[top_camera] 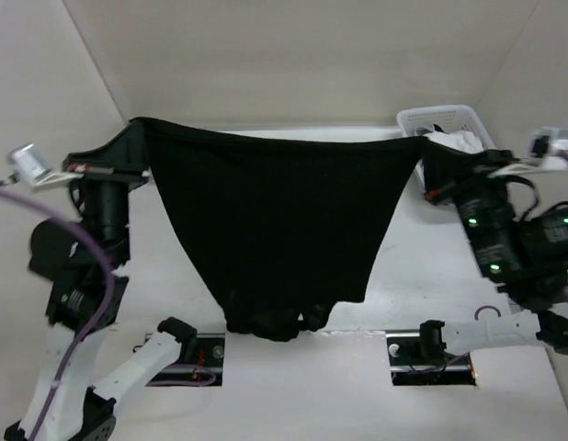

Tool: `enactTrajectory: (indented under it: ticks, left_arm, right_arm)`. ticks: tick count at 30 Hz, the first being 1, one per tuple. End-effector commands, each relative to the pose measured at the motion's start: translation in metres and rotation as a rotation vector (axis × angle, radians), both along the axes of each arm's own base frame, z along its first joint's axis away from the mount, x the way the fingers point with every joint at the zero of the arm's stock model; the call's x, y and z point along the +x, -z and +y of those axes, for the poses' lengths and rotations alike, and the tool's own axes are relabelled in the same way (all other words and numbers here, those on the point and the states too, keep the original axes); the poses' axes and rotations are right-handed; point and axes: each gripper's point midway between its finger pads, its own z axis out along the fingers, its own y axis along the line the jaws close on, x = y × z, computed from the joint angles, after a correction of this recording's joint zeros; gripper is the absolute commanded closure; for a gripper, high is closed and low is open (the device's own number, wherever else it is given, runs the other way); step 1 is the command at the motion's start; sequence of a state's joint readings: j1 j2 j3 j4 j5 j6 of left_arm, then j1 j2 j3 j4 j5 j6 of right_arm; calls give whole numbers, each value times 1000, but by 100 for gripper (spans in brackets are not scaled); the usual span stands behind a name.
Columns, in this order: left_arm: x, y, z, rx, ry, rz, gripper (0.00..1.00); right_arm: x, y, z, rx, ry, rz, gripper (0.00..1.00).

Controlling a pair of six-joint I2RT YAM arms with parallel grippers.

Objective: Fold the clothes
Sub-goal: Flatten the tank top out

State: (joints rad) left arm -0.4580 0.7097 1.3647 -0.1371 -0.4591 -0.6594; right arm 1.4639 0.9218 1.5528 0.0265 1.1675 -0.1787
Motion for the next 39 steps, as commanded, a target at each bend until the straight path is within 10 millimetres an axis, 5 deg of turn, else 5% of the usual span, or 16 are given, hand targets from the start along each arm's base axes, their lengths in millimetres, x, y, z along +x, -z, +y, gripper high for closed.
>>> enactTrajectory:
  ticks: [1,4,6,8,11,14,16,18,22,26,27,28,33,34,38,39]
  left_arm:
    - [97,109,-37,114,-27,313,100]
    - [136,161,-35,104,-42,428,100]
    - [189,192,-16,55,-56,513,100]
    - [225,178,-9,-3,-45,497,100]
    - [247,121,-13,-9,-41,408,100]
    - [238,40,-10,7,-60,270,100]
    - [219,11,-5,4,-62,204,100]
    - [207,2,1,0,-68,178,100]
    - [183,3,3,-5,-64,157,100]
    - [161,45,0,-27,-46,201,100]
    - [150,80,-9,-32,-16,250,100]
    - [149,87,-10,-30,-14,262,100]
    - [112,199,-11,-18,-11,422,100]
    - [98,241,-9,-17,-11,497,100]
    - [55,347,-22,15,77,744,100]
    - [41,372,-26,18,103,813,100]
  right_arm:
    - [44,35,56,-162,-6,-40,100]
    - [94,86,86,-170,-116,106,100]
    - [161,119,92,-137,-164,175,100]
    - [220,111,92,-102,-154,179,100]
    - [266,65,90,-95,-143,139,100]
    - [279,-6,77,-89,-124,40,100]
    - [261,-48,63,-63,-116,-62,100]
    - [245,-65,51,-48,-121,-96,100]
    - [223,-59,44,-53,-147,-80,100]
    - [210,-8,42,-74,-152,17,100]
    - [203,22,45,-84,-162,63,100]
    - [201,29,45,-85,-161,74,100]
    - [151,157,51,-89,-197,248,100]
    - [134,205,55,-67,-209,323,100]
    - [79,345,66,-55,-244,594,100]
    - [70,361,67,-60,-252,627,100]
